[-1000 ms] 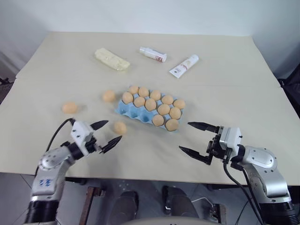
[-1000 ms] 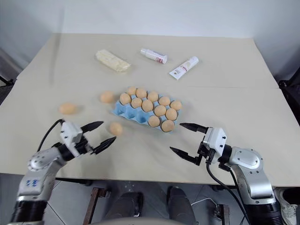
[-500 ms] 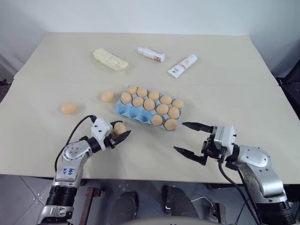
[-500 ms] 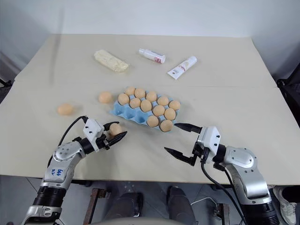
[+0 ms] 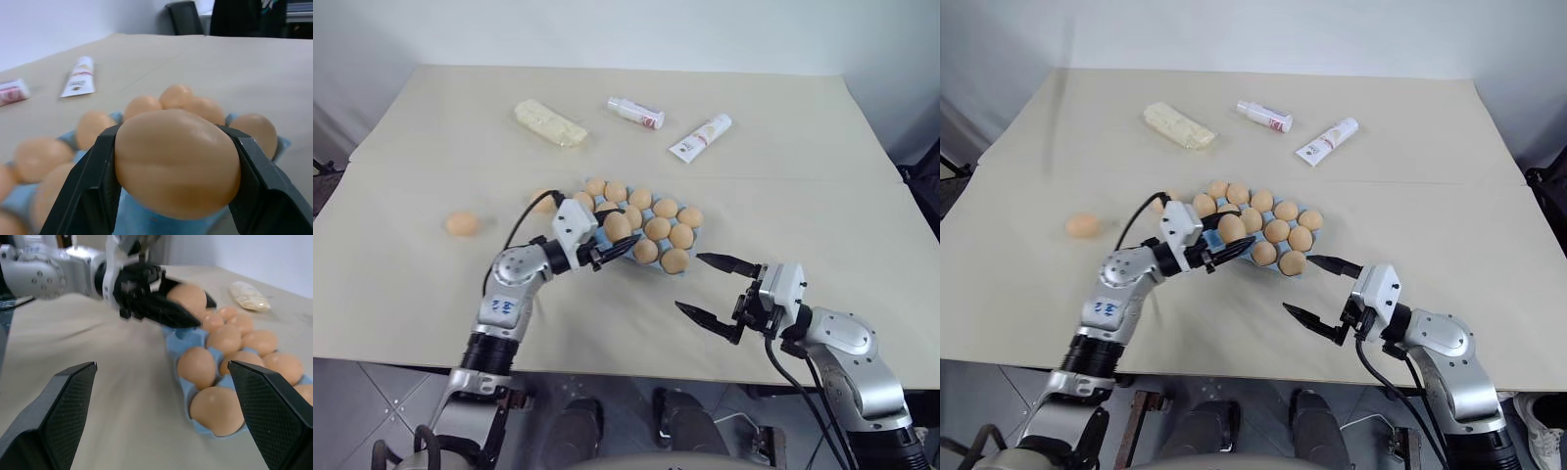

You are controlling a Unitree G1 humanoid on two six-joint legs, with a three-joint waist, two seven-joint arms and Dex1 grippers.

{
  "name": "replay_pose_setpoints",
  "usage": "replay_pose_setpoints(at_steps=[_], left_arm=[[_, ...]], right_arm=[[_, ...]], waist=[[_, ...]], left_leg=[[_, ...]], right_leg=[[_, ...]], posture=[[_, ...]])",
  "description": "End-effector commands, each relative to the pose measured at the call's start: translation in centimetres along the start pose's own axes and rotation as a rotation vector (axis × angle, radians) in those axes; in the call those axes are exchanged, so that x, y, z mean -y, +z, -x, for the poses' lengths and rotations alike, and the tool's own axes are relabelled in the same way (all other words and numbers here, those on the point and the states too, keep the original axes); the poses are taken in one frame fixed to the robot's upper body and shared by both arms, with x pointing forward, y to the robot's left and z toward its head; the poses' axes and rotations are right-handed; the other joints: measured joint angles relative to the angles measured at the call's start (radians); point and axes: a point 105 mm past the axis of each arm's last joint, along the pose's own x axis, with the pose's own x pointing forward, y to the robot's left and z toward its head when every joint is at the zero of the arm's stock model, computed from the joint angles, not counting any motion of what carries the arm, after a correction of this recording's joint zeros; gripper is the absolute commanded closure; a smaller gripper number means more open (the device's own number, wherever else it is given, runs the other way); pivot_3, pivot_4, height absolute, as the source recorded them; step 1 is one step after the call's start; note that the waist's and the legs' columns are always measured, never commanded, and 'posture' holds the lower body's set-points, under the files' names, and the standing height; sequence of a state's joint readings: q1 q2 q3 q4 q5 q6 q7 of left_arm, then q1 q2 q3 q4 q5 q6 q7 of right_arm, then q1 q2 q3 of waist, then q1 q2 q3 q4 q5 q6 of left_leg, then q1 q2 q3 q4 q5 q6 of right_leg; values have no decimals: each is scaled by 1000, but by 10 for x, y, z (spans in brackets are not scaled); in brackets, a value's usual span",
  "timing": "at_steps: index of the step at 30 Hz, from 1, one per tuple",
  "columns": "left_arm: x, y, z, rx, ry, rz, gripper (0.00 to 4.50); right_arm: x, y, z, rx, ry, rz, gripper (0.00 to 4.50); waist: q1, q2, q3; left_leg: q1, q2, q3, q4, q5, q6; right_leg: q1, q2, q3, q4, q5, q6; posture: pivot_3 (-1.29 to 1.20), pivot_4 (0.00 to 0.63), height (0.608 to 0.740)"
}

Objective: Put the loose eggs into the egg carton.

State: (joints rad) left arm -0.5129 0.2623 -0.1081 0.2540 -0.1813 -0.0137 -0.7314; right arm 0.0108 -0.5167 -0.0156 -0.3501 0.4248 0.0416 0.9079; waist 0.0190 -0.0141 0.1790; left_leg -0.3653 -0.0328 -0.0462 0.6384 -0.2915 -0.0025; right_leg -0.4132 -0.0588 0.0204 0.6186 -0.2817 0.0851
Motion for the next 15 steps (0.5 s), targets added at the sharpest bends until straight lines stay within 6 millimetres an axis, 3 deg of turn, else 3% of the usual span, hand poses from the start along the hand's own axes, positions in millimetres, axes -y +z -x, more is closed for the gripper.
replay_pose_setpoints(at_steps=[1,4,7,11,15], left_arm=[[-4,8,-5,33,-4,-36,837],[-6,10,0,37,5,-74,21],[-12,16,21,56,42,-94,21],[-15,18,66,49,95,-115,21],[-32,8,126,-42,249,-134,21]], right_arm=[[-3,12,-4,43,-2,36,0],[-6,13,-4,45,1,33,0],[-7,14,-3,48,5,29,0],[-6,13,-3,45,25,21,0],[-5,11,-7,51,57,19,0]], waist=[[0,0,0],[1,0,0],[-2,0,0],[-15,0,0],[-21,0,0]], left_leg=[[-1,0,0,1,0,0],[-3,0,-1,4,0,0],[-4,0,-1,8,-1,1],[-4,1,-1,8,-2,2],[-3,1,-1,7,-2,2]], right_leg=[[-1,0,0,0,0,0],[-1,0,-1,1,0,0],[-1,0,0,1,1,2],[-1,-1,1,1,1,2],[-1,-1,1,1,1,1]], posture=[[0,150,740],[0,150,740],[0,150,740],[0,150,740],[0,150,740]])
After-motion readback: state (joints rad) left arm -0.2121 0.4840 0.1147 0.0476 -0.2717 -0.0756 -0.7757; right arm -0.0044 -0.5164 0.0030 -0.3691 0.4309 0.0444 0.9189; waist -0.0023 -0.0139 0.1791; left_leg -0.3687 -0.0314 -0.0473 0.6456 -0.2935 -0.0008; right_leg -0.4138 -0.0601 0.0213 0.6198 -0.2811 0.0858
